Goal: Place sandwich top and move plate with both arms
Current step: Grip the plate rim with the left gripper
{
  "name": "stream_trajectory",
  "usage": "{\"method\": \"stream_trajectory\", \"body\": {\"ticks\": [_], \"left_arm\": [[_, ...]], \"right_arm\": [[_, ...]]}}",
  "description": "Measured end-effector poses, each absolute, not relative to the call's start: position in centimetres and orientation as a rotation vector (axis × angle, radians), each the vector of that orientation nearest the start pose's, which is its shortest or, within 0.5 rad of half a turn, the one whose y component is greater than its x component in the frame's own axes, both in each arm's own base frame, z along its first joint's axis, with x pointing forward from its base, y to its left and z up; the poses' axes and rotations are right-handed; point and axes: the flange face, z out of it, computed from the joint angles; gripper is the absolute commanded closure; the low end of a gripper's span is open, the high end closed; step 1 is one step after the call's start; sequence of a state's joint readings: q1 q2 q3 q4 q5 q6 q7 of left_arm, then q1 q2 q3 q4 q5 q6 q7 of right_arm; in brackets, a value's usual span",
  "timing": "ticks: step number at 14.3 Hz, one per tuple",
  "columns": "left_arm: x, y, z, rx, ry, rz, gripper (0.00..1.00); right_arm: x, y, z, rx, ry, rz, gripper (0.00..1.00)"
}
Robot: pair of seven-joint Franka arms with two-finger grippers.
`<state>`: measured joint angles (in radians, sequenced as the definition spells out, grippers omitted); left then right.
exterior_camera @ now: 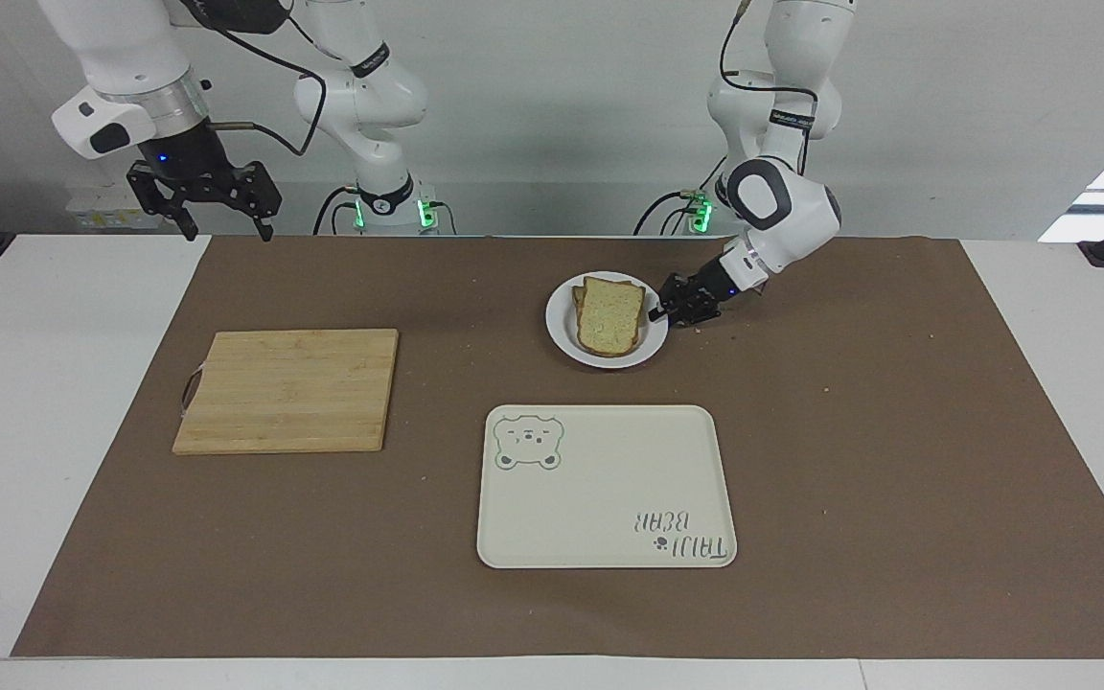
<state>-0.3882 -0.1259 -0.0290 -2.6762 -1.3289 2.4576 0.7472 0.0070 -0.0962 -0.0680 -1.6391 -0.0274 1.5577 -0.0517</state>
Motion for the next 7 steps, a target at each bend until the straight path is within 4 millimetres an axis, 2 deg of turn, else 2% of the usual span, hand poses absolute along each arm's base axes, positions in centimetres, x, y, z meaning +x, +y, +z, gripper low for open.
{"method": "stream_trajectory", "body": {"ticks": [7], "left_arm": [[36.85,-16.39,27.51,2.366,-0.050,0.072,1.00]], "right_arm": [[52.44,-2.98,64.12,-3.149,0.000,-0.002,0.00]]}}
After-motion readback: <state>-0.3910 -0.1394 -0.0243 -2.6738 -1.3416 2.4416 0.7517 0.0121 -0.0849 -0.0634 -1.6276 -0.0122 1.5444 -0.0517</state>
